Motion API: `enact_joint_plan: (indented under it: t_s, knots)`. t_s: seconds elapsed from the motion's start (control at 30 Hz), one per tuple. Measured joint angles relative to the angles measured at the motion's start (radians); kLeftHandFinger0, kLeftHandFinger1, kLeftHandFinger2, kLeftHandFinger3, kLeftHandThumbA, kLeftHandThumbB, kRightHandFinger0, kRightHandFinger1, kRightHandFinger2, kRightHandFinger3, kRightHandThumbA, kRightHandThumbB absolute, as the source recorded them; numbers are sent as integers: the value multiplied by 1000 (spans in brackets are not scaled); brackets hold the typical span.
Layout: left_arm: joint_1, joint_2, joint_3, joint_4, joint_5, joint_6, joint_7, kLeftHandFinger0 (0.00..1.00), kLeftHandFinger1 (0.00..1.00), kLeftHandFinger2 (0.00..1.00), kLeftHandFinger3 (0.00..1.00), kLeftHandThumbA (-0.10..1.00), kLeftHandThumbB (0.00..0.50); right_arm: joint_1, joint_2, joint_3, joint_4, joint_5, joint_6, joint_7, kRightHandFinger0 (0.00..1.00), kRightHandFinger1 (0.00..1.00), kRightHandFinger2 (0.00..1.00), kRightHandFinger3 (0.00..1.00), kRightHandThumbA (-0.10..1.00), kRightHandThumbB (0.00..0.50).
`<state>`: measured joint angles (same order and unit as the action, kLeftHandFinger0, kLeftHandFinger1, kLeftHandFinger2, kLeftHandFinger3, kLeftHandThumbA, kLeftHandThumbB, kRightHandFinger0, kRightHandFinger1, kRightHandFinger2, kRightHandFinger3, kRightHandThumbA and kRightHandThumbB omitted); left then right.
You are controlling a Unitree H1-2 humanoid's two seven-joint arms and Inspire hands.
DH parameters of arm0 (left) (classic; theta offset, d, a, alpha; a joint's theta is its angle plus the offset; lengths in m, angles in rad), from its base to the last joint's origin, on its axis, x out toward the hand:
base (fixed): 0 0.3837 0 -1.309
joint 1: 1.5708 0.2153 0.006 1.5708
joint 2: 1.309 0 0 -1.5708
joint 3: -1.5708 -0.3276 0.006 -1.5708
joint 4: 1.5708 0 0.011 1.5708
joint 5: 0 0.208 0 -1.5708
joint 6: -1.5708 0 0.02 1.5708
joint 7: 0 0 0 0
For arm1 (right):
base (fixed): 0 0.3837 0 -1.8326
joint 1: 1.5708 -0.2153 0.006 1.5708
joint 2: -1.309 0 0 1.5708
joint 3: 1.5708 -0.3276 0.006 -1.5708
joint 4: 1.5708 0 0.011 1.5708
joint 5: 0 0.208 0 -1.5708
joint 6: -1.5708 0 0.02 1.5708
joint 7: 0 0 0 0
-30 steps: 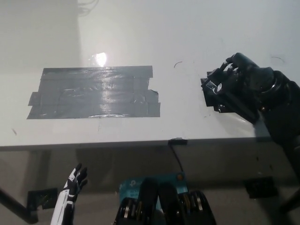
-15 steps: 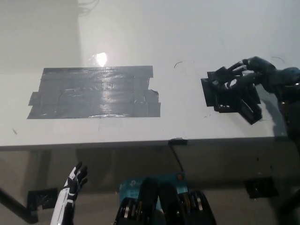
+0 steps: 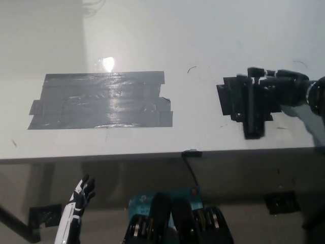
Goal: A stapler is kept on the black spot marked on the desk infront of the robot. The robot picks up the stapler using its right hand and passes it to a person
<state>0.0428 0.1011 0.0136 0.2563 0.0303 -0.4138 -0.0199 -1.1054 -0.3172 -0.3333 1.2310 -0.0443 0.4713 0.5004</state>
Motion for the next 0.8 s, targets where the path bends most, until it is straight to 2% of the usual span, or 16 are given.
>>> enact_joint_plan:
  t_s: [0.1,0.27,0.63,0.7,0.73,0.8]
  knots:
    - [-4,0,0,0,-3,0,0,1000,1000,1000,1000,1000,493,-47,-2,-9,0,49,1,37,0,0,0,0,910,20]
    - [-8,0,0,0,-8,0,-1,1000,1000,1000,1000,1000,483,-90,-2,-9,-35,105,2,63,0,0,0,13,978,1]
    - [-10,0,-1,0,-15,0,-1,1000,1000,1000,1000,1000,484,-96,26,-14,-87,278,2,66,0,0,0,0,1000,0]
    - [-10,0,-1,1,-15,0,-1,1000,1000,1000,1000,1000,481,-94,40,-7,-108,308,2,50,0,0,0,0,986,0]
    - [-10,0,-1,1,-15,0,-1,1000,1000,1000,1000,1000,490,-93,45,-4,-115,316,2,46,0,0,0,18,902,0]
    - [-10,0,-1,2,-15,0,0,1000,1000,1000,1000,1000,483,-91,67,5,-141,352,2,25,0,0,0,4,871,0]
